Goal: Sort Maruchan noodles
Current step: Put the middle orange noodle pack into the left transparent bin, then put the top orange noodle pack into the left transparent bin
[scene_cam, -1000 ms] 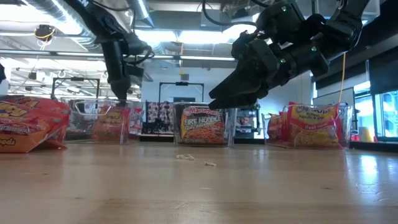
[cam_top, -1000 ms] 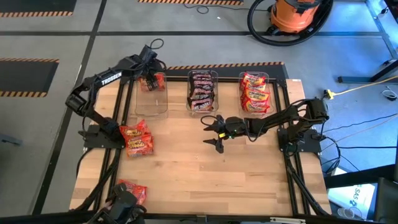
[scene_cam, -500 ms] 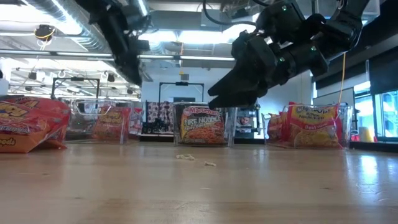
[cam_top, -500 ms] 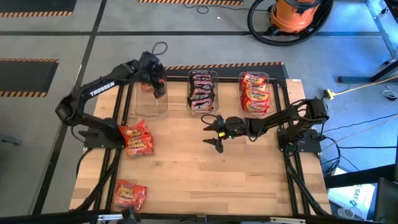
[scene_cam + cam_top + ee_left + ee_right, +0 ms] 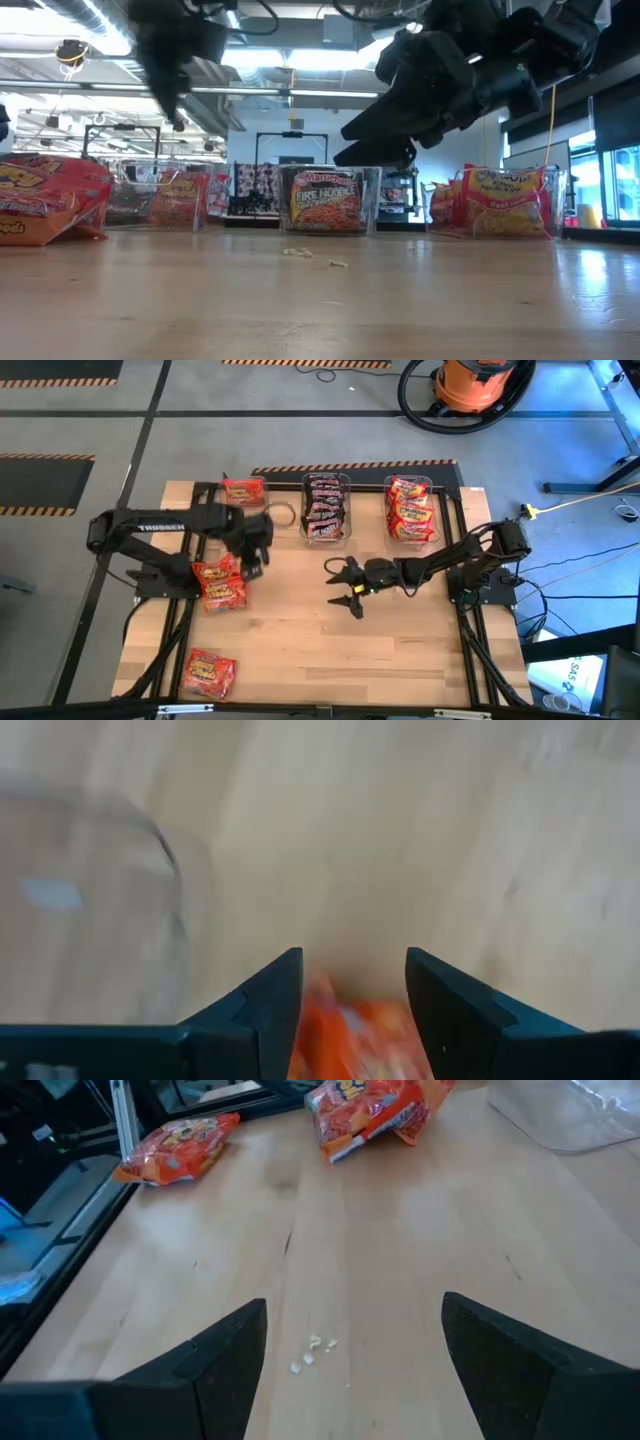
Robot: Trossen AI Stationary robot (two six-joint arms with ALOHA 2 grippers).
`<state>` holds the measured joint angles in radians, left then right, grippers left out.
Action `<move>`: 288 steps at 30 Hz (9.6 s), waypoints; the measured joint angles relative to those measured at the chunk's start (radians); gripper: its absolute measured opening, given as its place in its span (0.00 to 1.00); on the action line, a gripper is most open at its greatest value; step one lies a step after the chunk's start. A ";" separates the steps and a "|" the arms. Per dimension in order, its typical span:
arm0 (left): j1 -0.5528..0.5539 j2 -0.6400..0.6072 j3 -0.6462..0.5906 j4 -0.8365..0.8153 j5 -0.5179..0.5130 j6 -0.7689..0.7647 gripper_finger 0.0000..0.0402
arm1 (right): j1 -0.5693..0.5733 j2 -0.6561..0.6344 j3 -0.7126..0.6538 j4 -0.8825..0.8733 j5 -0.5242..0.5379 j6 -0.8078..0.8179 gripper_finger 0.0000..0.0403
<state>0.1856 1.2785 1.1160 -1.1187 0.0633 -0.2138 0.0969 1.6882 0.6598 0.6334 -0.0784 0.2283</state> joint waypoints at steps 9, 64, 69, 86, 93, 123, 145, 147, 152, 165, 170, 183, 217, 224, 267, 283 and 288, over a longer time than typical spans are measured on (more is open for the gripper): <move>-0.224 -0.067 -0.142 -0.125 0.036 -0.306 0.43 | 0.104 0.000 0.000 -0.006 0.145 0.002 0.69; -0.229 -0.154 -0.532 0.750 0.134 -0.379 0.00 | 0.125 0.000 0.000 -0.003 0.228 0.046 0.69; -0.255 -0.154 -0.532 0.900 -0.009 -0.358 0.00 | 0.125 0.000 0.000 0.003 0.266 0.088 0.69; -0.281 -0.150 -0.531 1.181 -0.187 -0.194 0.00 | 0.117 0.060 0.003 0.167 0.375 0.153 0.69; -0.285 -0.150 -0.531 1.191 -0.207 -0.193 0.00 | 0.090 0.205 0.105 0.210 0.382 0.244 0.69; -0.299 -0.209 -0.530 1.265 -0.199 -0.018 0.37 | 0.093 0.306 0.252 0.166 0.336 0.051 0.20; -0.271 -0.202 -0.530 1.177 -0.079 -0.020 0.66 | 0.093 0.306 0.252 0.171 0.331 0.052 0.20; -0.273 -0.189 -0.530 1.159 -0.089 -0.020 0.66 | 0.093 0.306 0.251 0.173 0.329 0.052 0.20; -0.273 -0.123 -0.426 0.998 -0.097 0.009 0.66 | 0.093 0.306 0.251 0.175 0.329 0.055 0.20; -0.235 0.195 -0.048 0.558 -0.029 0.120 0.66 | 0.093 0.306 0.251 0.177 0.319 0.051 0.19; -0.240 0.264 0.000 0.520 0.007 0.120 0.60 | 0.094 0.306 0.251 0.175 0.313 0.050 0.21; -0.241 0.255 0.000 0.479 0.034 0.094 0.34 | 0.092 0.280 0.251 0.149 0.230 0.033 0.50; 0.387 0.009 0.127 -0.102 -0.407 0.406 0.33 | 0.191 0.196 0.247 -0.103 0.096 -0.105 0.69; 0.537 0.167 0.127 -0.047 -0.382 0.507 0.33 | 0.191 0.196 0.247 -0.104 0.096 -0.106 0.69; 0.613 0.387 0.127 0.098 -0.395 0.635 0.51 | 0.191 0.256 0.245 -0.019 0.059 -0.103 0.69; 0.360 -0.005 0.128 -0.009 -0.185 0.191 0.51 | 0.191 0.256 0.246 0.008 0.059 -0.078 0.69; 0.240 -0.090 0.127 -0.110 -0.064 -0.054 0.51 | 0.191 0.256 0.246 0.013 0.059 -0.076 0.69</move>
<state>0.4251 1.1885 1.2433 -1.2282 -0.0010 -0.2680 0.2878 1.9438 0.9062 0.6464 -0.0193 0.1528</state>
